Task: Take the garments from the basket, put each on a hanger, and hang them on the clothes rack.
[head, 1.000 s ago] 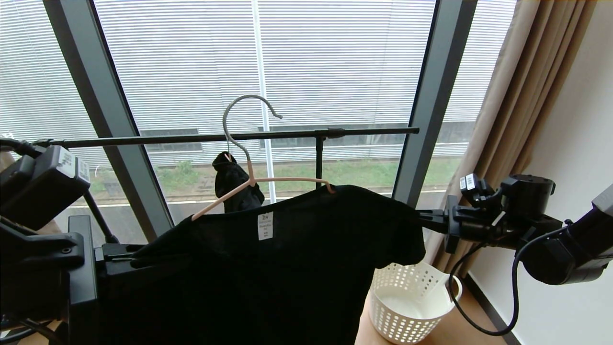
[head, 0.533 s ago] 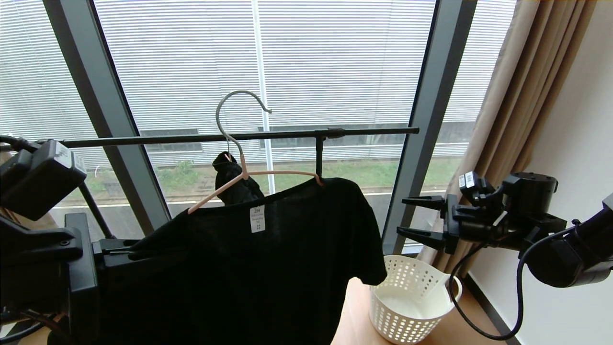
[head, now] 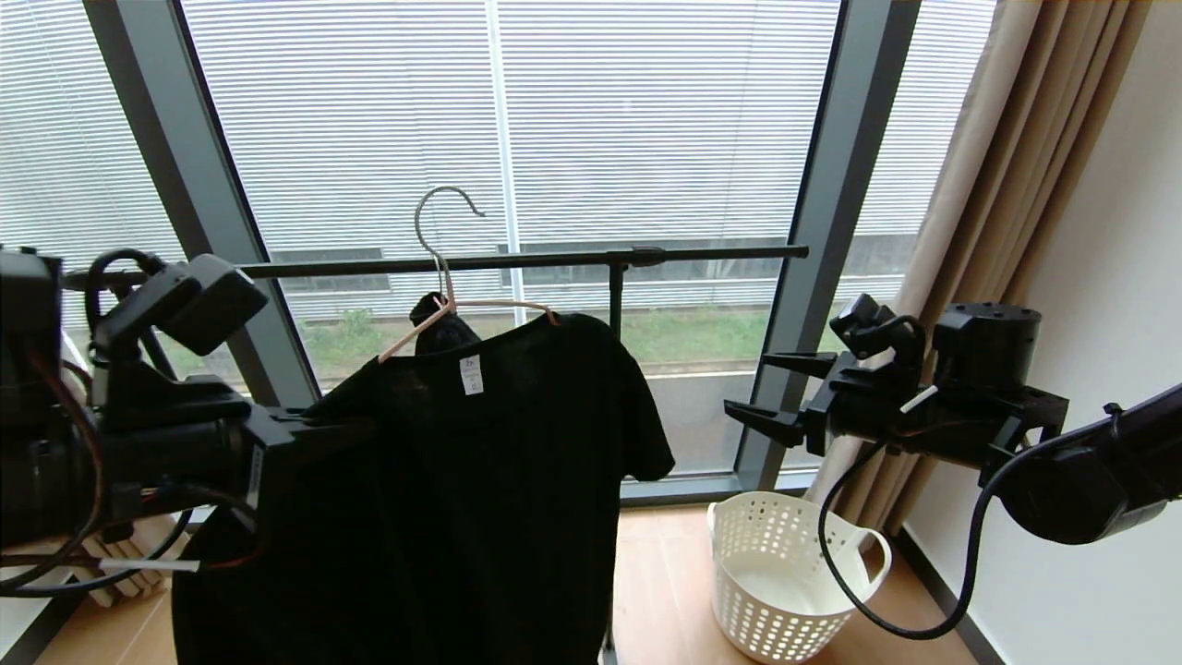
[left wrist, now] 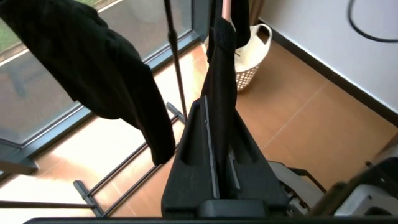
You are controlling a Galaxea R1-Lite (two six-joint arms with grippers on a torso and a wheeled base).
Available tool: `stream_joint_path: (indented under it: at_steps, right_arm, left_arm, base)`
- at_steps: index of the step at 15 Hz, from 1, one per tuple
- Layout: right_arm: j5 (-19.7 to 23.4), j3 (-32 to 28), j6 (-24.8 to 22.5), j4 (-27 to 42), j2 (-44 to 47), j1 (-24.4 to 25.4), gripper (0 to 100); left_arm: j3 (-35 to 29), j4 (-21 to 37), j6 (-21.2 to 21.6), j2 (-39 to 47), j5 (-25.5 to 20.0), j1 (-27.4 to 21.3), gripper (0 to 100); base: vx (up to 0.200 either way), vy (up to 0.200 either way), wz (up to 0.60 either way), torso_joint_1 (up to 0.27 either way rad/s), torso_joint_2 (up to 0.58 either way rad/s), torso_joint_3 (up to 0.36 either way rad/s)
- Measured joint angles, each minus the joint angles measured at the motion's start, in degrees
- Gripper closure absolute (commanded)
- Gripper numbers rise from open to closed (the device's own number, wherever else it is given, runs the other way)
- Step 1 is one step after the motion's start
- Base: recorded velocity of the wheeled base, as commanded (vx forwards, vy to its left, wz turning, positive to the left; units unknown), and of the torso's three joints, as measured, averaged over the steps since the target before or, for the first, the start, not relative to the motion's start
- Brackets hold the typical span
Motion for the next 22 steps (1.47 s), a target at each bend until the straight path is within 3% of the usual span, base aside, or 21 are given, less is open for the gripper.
stream_joint_path:
  at_steps: [3,13,17,22]
  right_arm:
    - [-0.09,-0.78,0.35,0.90,-2.21,0.23,0]
    - [-0.09,-1.30,0.33,0.87,-3.43,-0.02,0]
    - [-0.18,-1.30,0.30,0.87,-3.43,0.00,0]
    - [-0.18,-1.27,0.30,0.78,-3.41,0.00,0]
  left_arm:
    - [-3.84,-4.18,-5.28,7.95,6.51,-2.10,100]
    - [-24.27,-4.95,-10.50,30.60,24.76,-6.89,100]
    - [-32.17,-4.86,-11.12,38.88,27.06,-7.74,100]
    - [-36.80,-4.82,-13.36,45.54,27.61,-7.96,100]
  base:
    - [0.000,0.000,0.00,0.000,0.00,0.000]
    - [0.000,0.000,0.00,0.000,0.00,0.000]
    - [0.000,0.000,0.00,0.000,0.00,0.000]
    - [0.000,0.000,0.00,0.000,0.00,0.000]
